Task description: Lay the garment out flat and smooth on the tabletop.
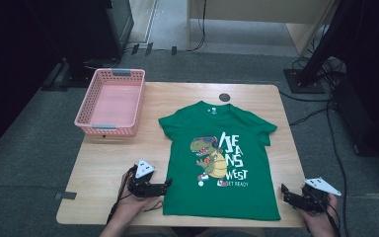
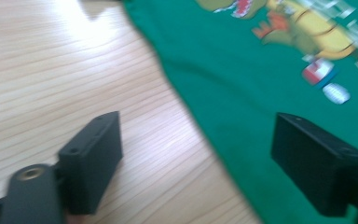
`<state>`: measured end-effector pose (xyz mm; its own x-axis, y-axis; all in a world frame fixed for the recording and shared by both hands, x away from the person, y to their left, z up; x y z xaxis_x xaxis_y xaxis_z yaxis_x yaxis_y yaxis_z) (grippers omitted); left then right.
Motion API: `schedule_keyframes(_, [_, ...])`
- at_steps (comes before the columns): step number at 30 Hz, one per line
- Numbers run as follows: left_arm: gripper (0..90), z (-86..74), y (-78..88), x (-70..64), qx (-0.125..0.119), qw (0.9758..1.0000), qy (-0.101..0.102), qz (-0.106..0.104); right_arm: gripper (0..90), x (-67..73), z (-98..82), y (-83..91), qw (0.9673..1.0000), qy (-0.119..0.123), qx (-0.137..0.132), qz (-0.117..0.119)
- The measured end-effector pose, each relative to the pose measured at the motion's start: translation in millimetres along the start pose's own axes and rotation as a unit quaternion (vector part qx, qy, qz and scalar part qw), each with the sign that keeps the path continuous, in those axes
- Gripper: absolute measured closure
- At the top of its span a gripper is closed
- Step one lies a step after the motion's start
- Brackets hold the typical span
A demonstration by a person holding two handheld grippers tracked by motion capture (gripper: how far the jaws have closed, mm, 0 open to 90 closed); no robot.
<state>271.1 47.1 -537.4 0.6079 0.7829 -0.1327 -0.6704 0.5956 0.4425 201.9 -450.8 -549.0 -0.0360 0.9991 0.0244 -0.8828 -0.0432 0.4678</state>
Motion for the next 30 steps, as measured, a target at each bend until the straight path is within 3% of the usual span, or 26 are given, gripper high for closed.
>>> schedule_keyframes(3, [10.0,-2.3,11.2,10.4,0.000,0.9997,-0.003,0.024,9.8,0.2,1.0,-0.9,1.0000,-0.003,0.004,-0.003])
schedule_keyframes(6, [10.0,-3.0,28.4,25.7,-0.010,0.9989,0.013,0.045,9.8,0.2,1.0,-0.9,1.0000,-0.003,0.004,-0.003])
schedule_keyframes(13, [9.9,-8.7,65.4,61.8,-0.027,0.9939,0.045,0.097,9.8,0.2,1.0,-0.9,1.0000,-0.003,0.004,-0.003])
schedule_keyframes(20, [9.9,-18.0,89.8,79.2,-0.033,0.9905,0.056,0.121,9.8,0.2,1.0,-1.0,1.0000,-0.003,0.004,-0.003])
schedule_keyframes(25, [3.6,-28.6,101.2,87.9,-0.019,0.9907,0.065,0.118,9.8,0.2,1.0,-1.0,1.0000,-0.003,0.004,-0.003])
schedule_keyframes(30, [3.2,-38.3,115.7,101.9,-0.016,0.9860,0.071,0.150,9.8,0.2,1.0,-1.0,1.0000,-0.003,0.004,-0.003])
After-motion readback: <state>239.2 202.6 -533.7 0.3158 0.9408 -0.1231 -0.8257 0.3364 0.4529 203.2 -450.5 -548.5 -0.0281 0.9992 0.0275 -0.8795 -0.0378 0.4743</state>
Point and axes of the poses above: each handheld gripper's, and its own axes: y roughly backward along the jaws, z roughly out of its top, x roughly to its left, the point moved 3 cm from there along -y, roughly forward along the jaws, and after that the axes turned 14 degrees about -x, right-handed, at the moved point
